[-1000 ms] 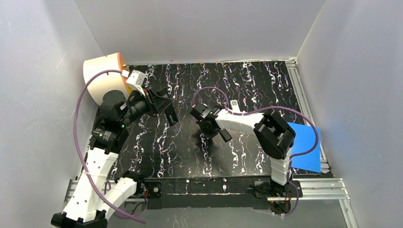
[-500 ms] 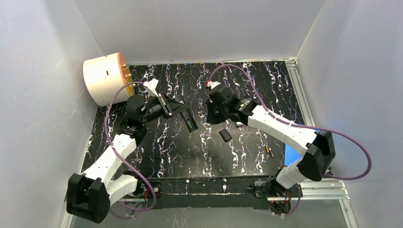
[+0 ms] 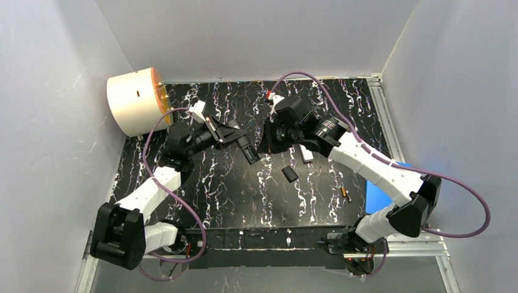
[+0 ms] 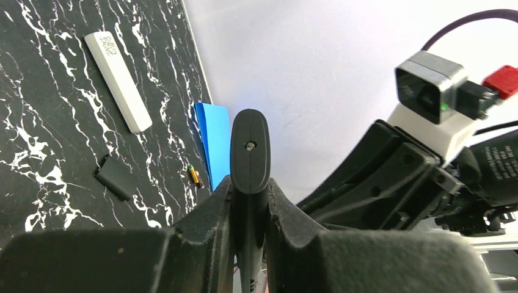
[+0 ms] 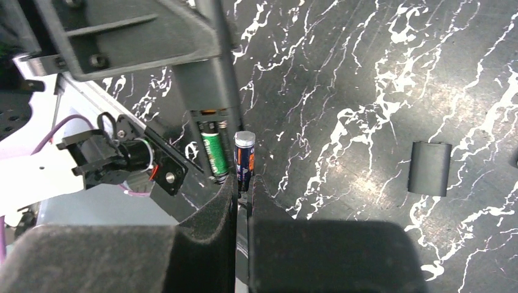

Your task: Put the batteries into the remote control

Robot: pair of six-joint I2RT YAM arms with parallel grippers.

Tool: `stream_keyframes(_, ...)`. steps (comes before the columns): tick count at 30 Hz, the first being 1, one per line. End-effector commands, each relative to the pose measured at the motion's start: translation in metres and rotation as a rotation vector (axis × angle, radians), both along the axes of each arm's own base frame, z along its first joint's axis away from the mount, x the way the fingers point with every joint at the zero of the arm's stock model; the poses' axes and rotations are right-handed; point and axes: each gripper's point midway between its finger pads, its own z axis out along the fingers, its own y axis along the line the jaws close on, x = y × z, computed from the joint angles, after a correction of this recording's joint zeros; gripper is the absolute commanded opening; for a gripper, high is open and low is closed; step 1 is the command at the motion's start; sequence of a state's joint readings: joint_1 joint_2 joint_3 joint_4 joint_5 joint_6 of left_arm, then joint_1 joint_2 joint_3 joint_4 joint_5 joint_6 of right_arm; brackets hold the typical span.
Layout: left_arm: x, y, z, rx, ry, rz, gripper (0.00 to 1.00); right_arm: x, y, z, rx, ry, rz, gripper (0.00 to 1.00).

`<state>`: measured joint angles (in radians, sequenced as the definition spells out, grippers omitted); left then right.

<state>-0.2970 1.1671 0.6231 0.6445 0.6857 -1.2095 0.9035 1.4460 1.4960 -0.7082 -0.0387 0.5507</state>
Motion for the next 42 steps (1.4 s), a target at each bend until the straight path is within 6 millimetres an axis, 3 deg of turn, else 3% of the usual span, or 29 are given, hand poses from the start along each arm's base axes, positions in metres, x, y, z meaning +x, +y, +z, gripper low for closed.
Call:
stream_keyframes(1,0.001,-0.004,0.009,-0.007,-0.046,-0.024,0.00,-0.010,0.003,0.026,0.061,0.003,0.042,0.01)
stream_keyframes(4,0.002,-0.005,0.009,0.001,-0.060,-0.030,0.00,-0.012,0.003,0.031,0.067,-0.005,0.060,0.01)
stream_keyframes(28,0.000,-0.015,0.021,-0.014,-0.059,-0.119,0.00,-0.013,0.016,0.006,0.009,0.042,0.156,0.08)
stream_keyframes(42,-0.003,-0.017,0.022,-0.025,-0.044,-0.131,0.00,-0.008,0.004,-0.008,-0.096,0.079,0.098,0.16)
